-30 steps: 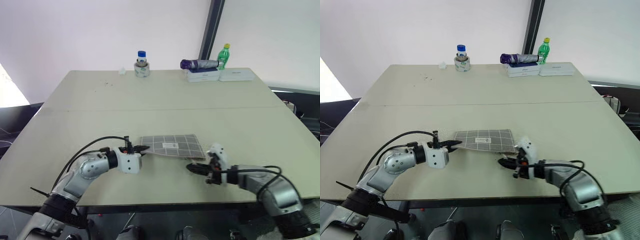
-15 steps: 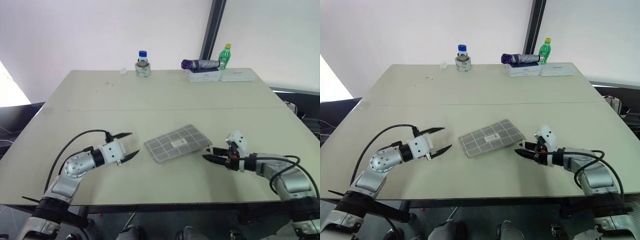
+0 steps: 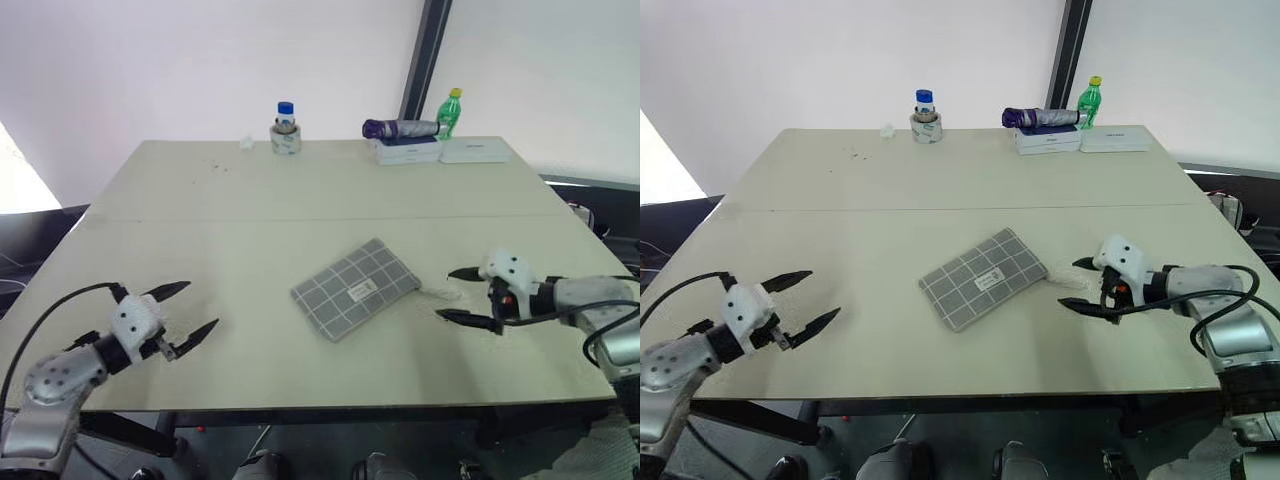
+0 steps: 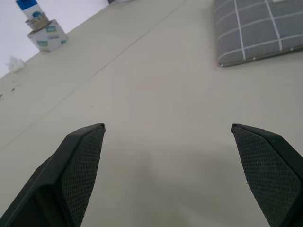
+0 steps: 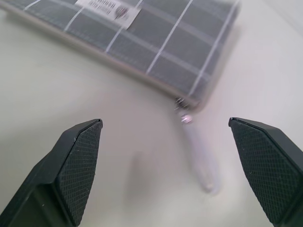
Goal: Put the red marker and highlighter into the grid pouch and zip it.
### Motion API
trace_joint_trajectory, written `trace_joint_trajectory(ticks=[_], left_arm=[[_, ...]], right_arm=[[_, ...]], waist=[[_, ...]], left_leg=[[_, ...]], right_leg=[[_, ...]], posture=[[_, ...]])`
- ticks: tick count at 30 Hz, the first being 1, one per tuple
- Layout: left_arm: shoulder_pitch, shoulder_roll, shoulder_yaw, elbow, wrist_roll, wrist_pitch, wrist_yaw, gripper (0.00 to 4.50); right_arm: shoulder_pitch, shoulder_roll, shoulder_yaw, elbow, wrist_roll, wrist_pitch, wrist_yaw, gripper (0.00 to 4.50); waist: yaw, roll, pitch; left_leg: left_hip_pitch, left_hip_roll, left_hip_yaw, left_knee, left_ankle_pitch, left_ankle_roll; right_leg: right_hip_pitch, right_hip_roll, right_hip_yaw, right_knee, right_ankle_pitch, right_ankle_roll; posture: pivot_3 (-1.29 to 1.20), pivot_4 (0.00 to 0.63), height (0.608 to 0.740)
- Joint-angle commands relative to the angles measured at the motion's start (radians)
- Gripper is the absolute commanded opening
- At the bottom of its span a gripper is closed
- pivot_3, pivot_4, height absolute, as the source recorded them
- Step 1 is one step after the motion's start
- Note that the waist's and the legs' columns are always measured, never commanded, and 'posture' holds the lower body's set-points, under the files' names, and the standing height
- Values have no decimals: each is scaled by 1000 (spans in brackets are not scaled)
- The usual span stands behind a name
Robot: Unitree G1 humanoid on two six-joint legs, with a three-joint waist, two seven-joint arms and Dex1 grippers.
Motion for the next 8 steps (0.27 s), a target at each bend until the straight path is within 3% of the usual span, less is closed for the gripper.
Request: trace_joint_trajectory(ticks=[1,8], left_arm=[[60,30,145,-69,-102,119,11,4500],[115,38,327,-24,-129,180,13,4500]], right_arm=[[2,7,-114,32,78,-16,15,4440],[77,-28,-218,164,73,-91,49,4440]], waist=[[0,0,0],[2,0,0]], left_leg=[[0,0,0,0,0,0],[0,-1,0,0,0,1]], right_leg=[[0,0,0,0,0,0],[1,0,-1,-1,0,0]], posture=[[0,150,740],[0,150,740]])
